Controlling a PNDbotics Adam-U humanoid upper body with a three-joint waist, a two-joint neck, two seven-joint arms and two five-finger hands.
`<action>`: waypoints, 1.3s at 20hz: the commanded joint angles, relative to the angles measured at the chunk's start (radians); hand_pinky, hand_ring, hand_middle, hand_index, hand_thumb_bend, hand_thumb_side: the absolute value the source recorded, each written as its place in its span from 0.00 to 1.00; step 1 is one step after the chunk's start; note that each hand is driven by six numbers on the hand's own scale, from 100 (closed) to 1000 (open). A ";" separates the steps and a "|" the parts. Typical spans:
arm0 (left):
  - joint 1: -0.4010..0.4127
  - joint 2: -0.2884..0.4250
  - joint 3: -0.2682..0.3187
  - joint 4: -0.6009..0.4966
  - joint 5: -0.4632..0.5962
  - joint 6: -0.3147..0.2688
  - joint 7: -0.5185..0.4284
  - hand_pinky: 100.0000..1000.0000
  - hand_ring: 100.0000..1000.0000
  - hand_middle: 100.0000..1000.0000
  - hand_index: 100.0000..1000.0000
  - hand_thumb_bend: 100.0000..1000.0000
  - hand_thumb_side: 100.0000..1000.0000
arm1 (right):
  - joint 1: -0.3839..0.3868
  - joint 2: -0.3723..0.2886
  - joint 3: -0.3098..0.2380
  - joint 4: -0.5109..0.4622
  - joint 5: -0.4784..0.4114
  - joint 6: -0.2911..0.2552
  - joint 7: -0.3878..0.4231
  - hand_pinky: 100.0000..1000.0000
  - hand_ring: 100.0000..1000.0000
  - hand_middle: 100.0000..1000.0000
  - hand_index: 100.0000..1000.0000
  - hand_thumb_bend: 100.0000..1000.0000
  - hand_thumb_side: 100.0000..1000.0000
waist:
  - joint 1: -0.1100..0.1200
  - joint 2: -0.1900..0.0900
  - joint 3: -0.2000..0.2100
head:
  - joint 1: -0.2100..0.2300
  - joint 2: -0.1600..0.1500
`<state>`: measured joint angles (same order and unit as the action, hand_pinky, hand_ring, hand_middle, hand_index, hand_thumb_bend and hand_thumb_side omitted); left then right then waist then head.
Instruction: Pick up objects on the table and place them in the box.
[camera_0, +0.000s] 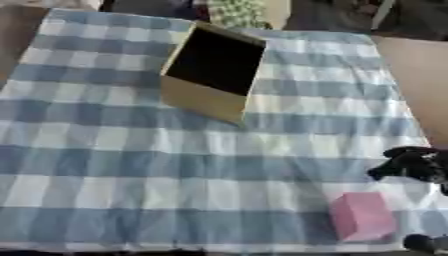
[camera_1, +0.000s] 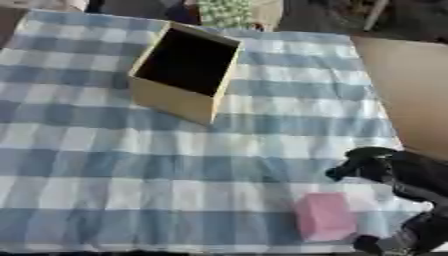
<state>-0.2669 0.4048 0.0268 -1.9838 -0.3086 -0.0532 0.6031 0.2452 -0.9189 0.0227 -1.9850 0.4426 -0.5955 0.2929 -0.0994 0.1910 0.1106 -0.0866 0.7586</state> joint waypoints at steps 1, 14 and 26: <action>-0.013 0.022 0.000 -0.016 -0.003 -0.002 -0.003 0.42 0.54 0.53 0.67 0.19 0.88 | -0.009 -0.013 -0.004 -0.015 -0.014 0.011 0.008 0.92 0.73 0.69 0.92 0.39 0.73 | 0.005 -0.009 0.001 | -0.002 -0.007; -0.013 0.016 -0.002 -0.016 -0.001 -0.003 -0.012 0.41 0.54 0.53 0.67 0.16 0.87 | -0.023 -0.004 0.007 -0.015 -0.003 0.011 0.034 1.00 0.77 0.73 0.92 0.22 0.39 | 0.005 -0.008 0.005 | -0.006 -0.012; -0.016 0.011 -0.003 -0.016 0.003 -0.004 -0.019 0.41 0.54 0.52 0.67 0.14 0.86 | -0.021 0.019 0.018 -0.015 0.009 0.037 0.066 1.00 0.79 0.75 0.94 0.34 0.61 | 0.007 -0.003 0.009 | -0.013 -0.013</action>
<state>-0.2683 0.4031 0.0228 -1.9838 -0.3056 -0.0566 0.5871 0.2282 -0.8831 0.0458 -1.9850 0.4479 -0.5621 0.3575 -0.0966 0.1974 0.1189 -0.0980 0.7536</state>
